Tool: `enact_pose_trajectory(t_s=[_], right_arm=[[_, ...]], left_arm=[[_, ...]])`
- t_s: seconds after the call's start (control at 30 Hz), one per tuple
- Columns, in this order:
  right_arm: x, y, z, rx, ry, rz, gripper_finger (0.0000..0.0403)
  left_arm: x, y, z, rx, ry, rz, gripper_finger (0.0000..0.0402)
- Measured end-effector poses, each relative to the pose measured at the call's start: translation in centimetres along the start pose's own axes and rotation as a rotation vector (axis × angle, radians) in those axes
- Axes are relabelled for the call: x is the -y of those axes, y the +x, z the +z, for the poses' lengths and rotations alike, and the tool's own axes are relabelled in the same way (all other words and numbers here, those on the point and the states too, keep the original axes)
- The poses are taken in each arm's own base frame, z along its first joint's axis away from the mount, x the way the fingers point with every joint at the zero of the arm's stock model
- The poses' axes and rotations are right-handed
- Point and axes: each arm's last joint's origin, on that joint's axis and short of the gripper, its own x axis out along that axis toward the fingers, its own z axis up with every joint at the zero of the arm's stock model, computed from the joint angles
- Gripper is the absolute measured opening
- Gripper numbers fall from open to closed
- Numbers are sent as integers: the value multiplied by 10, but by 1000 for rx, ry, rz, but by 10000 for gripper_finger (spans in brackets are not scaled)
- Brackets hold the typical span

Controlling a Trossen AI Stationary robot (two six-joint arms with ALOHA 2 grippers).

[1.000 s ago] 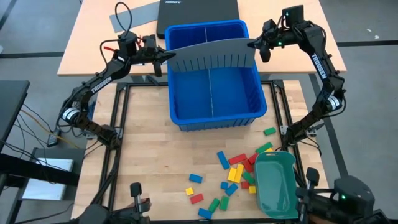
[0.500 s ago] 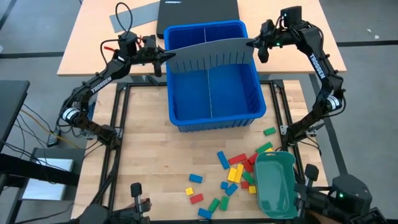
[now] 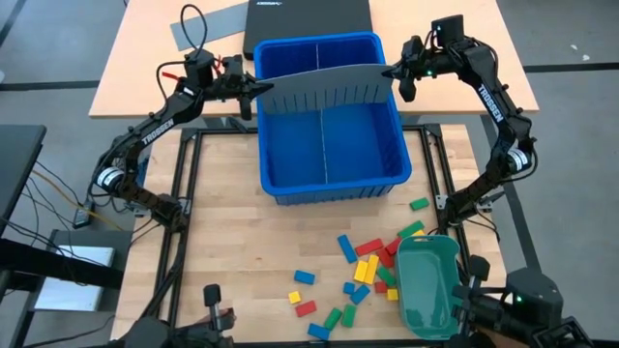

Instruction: Sort Items/Unsort Items

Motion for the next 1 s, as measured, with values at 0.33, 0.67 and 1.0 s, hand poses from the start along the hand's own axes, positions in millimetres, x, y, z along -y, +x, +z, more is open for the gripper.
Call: enact_pose_trajectory(t_s=[0.33, 0.67, 1.0], right_arm=[[-3, 9, -12, -52, 55, 26, 1], [-13, 32, -33, -123, 98, 79, 2], [-18, 41, -39, -157, 105, 96, 2]], left_arm=[[5, 3, -7, -63, 13, -10, 3], [9, 5, -18, -165, 30, -8, 3], [10, 5, -30, -262, 34, 4, 3]])
